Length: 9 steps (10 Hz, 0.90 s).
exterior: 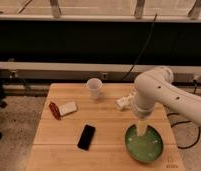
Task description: Push the eraser across the table
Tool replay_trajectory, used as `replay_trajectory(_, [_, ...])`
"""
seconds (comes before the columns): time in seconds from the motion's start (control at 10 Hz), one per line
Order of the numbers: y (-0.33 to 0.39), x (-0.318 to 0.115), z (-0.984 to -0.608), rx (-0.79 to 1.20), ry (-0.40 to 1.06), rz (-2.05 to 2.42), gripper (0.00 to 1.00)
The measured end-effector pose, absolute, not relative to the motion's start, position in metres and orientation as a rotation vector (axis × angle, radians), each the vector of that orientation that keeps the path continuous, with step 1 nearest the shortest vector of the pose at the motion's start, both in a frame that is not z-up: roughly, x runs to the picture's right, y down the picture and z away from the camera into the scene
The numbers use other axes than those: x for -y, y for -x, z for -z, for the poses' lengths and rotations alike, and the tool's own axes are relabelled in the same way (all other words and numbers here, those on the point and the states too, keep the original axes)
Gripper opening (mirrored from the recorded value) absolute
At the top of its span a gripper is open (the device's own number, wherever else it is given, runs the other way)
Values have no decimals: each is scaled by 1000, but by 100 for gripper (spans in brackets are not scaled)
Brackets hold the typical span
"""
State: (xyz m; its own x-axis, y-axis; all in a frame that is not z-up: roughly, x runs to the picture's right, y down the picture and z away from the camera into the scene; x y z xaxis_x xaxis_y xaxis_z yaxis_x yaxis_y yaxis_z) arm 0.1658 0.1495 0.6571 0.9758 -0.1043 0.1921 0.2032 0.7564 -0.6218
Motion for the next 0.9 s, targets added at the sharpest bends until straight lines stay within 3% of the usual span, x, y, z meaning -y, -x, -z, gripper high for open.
replay_trajectory(0.9, [-153,-155,-659,157,703,192,80])
